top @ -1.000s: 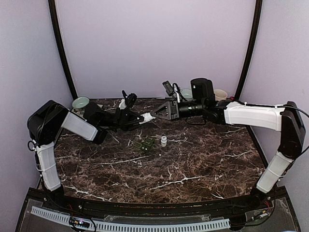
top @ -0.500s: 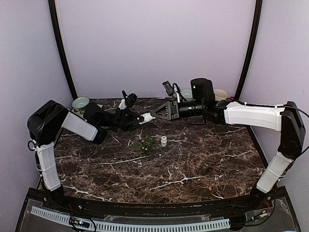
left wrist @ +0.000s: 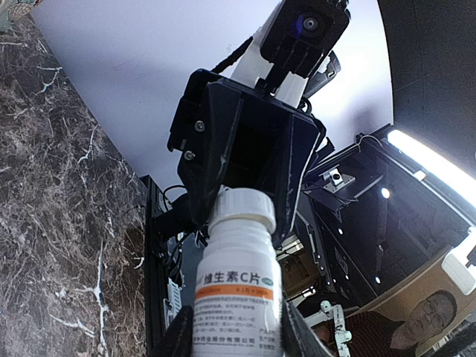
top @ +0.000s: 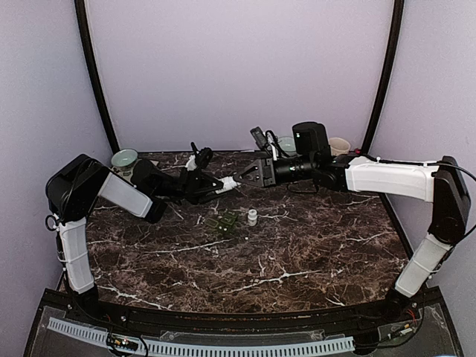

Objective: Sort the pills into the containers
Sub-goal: Close the lid of the pill bottle on the pill bottle.

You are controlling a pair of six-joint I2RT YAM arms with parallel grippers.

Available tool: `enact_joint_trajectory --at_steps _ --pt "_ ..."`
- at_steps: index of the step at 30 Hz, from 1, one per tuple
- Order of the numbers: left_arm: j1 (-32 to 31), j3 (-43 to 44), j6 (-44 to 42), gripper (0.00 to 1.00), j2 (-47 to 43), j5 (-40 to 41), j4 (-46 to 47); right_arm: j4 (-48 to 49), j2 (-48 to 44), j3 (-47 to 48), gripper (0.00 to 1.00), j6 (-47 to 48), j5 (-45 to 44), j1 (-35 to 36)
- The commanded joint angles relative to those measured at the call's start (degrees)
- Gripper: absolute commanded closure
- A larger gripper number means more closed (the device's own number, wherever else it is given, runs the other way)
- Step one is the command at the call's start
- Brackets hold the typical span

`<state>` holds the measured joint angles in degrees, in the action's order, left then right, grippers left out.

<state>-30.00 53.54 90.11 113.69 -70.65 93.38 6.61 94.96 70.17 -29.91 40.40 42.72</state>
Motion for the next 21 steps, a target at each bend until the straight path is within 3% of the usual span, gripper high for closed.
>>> enact_joint_trajectory --at_steps 1,21 --pt "-1.1 1.7 0.9 0.82 0.3 2.9 6.2 2.4 -1.5 0.4 1.00 1.8 1.9 3.3" --pt "-1.1 1.5 1.0 0.82 0.1 3.1 6.3 7.6 -3.2 -2.5 1.00 -0.5 3.1 3.4"
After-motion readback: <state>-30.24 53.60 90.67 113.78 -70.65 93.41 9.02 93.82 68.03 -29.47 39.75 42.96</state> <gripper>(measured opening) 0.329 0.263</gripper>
